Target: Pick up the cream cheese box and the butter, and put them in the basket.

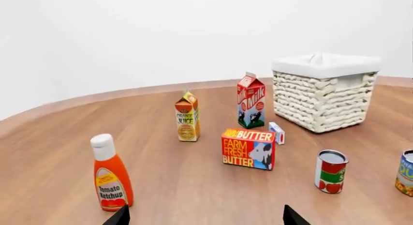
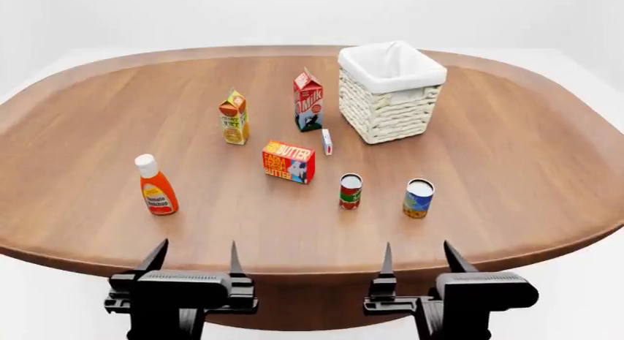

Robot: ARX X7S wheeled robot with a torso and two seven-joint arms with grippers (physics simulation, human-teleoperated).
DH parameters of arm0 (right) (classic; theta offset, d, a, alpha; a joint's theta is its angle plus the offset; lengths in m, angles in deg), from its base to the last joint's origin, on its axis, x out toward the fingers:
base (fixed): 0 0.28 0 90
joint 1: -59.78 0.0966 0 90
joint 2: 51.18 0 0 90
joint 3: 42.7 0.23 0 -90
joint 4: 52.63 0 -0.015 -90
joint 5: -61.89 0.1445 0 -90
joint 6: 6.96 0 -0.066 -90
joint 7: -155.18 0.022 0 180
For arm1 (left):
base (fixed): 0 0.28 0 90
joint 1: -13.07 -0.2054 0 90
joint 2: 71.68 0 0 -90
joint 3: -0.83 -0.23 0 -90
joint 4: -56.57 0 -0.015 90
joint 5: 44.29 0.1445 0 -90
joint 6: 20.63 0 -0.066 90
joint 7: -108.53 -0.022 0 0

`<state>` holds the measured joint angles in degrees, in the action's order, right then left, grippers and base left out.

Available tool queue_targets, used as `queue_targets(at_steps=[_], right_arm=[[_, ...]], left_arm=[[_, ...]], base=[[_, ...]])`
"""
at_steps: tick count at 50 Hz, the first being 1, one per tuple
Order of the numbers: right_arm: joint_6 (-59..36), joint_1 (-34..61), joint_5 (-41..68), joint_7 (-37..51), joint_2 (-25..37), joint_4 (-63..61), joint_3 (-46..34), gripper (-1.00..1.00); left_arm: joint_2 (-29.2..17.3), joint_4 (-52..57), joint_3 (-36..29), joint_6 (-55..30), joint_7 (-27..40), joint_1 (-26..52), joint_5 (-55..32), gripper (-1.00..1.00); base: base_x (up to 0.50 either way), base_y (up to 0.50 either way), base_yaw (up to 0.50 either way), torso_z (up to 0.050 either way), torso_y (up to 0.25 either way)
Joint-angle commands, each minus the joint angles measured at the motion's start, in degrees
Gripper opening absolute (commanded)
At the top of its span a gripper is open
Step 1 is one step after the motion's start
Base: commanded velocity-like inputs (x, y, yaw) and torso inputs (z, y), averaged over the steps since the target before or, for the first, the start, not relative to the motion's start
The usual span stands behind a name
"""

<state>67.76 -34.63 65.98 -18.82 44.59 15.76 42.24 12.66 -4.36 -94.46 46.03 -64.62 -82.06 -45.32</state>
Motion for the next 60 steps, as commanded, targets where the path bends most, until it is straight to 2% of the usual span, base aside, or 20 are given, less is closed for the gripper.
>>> queue_targets(at_steps=[1,16,47,60], right_arm=[[-3.4,-2.1,1.0,0.5,1.7,-8.1,-0.8,1.00],[-1.2,-2.2,2.2,0.1,3.2,-7.8,-1.3,1.00],[-0.6,-3.0,5.8,1.0,4.1,-9.7,-1.3,1.00],[0.4,-2.8,6.1,1.5,4.6,-9.2,-1.5,1.00]], left_arm=[[-1.1,8.1,-0.6,-5.0,1.3,-1.4,-0.4,1.00],[-2.0,9.4,-1.5,-5.5,1.6,-1.4,-1.7,1.00],[-3.6,11.2,-2.7,-6.1,3.1,-1.7,-2.8,1.00],[-4.0,10.4,-3.1,-5.6,3.7,-1.3,-3.2,1.00]], base=[[0.00,0.00,0.00,0.000,0.000],[0.40,0.00,0.00,0.000,0.000],[0.00,0.08,0.00,0.000,0.000],[0.49,0.00,0.00,0.000,0.000]])
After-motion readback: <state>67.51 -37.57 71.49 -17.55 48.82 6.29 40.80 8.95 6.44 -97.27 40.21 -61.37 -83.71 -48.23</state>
